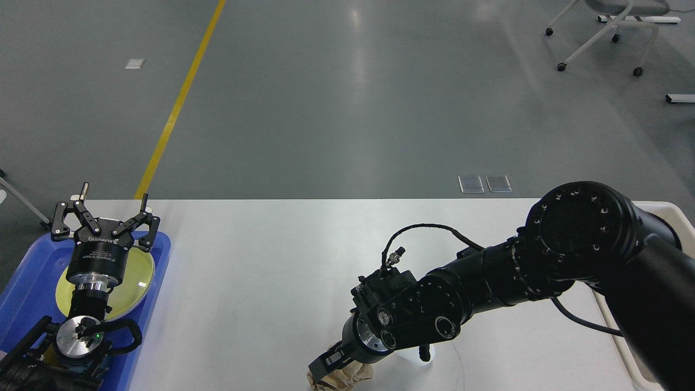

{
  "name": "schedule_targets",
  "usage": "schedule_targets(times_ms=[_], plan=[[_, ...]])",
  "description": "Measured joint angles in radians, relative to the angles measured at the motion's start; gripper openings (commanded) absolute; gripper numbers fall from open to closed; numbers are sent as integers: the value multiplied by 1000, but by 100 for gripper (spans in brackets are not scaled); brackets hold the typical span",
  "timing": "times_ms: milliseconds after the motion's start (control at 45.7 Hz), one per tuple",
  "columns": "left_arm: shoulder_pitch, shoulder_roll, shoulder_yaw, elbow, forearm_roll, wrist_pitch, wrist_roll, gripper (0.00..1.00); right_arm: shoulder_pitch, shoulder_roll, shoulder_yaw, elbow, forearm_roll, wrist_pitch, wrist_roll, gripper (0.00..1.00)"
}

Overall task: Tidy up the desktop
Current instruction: 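Lower the right gripper onto the crumpled brown paper and grasp it, then lift the crumpled paper and carry it into the white bin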

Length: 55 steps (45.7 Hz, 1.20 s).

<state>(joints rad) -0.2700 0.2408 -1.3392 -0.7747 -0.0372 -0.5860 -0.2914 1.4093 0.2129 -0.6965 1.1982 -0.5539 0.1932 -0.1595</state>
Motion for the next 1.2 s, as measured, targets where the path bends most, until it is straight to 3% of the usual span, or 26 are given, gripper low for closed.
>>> schedule_targets(times_ms=[262,328,612,984,1203], plan=[[0,0,0,0,0,0,0,96,-1,0,0,19,-14,7,-8,28],[0,0,0,0,0,0,0,96,-1,0,0,30,-17,12,-21,0],[0,0,0,0,0,0,0,96,6,5,-4,61,91,9,-103,0],[0,0,0,0,0,0,0,96,55,-7,3,105,163,8,-105,0],[0,0,0,0,0,0,0,96,181,-91,5,184,294,20,-99,0]])
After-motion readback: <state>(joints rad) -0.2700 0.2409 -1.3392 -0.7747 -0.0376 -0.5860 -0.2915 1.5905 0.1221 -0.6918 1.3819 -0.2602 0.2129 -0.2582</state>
